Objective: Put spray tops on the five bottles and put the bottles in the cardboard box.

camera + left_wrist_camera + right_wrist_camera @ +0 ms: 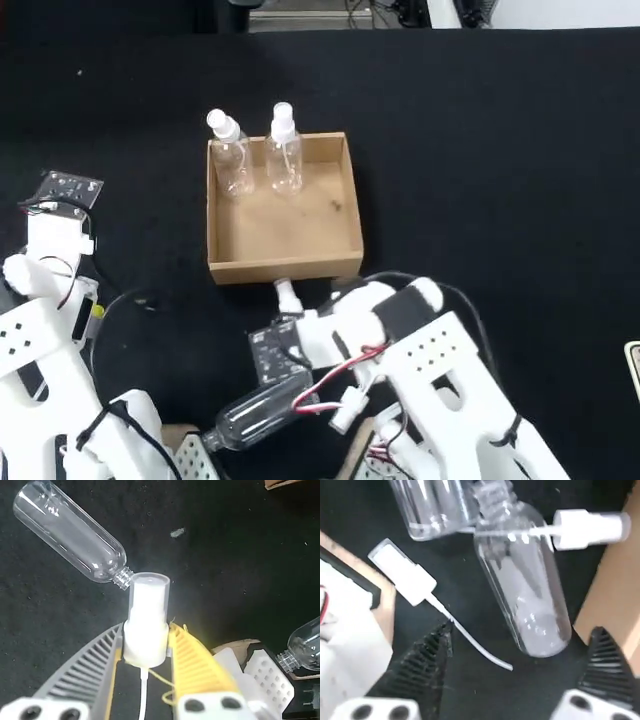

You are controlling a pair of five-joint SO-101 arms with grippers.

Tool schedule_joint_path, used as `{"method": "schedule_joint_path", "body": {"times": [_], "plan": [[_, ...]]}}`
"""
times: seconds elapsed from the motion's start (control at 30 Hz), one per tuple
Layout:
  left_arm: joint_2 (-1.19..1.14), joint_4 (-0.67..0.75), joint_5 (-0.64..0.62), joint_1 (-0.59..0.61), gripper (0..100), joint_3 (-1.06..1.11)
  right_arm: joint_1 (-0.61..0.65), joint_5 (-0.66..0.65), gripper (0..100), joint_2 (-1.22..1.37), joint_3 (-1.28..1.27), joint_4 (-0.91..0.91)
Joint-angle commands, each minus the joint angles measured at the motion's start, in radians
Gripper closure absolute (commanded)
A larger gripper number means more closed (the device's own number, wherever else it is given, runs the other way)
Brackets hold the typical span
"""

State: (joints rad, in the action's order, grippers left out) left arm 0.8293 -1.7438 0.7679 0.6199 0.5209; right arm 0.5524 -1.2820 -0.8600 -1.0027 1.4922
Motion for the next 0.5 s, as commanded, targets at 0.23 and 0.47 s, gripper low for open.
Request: {"method": "schedule_joint_path", "body": {"times": [0.23, 0.47], "plan": [[-0.005, -0.012, 0.006, 0.016, 97, -0.008, 0.11, 0.06, 64.7, 0.013, -0.036, -0.104], [-0.005, -0.012, 0.006, 0.016, 97, -0.008, 0.089, 0.06, 64.7, 0.013, -0.096, -0.178]]}}
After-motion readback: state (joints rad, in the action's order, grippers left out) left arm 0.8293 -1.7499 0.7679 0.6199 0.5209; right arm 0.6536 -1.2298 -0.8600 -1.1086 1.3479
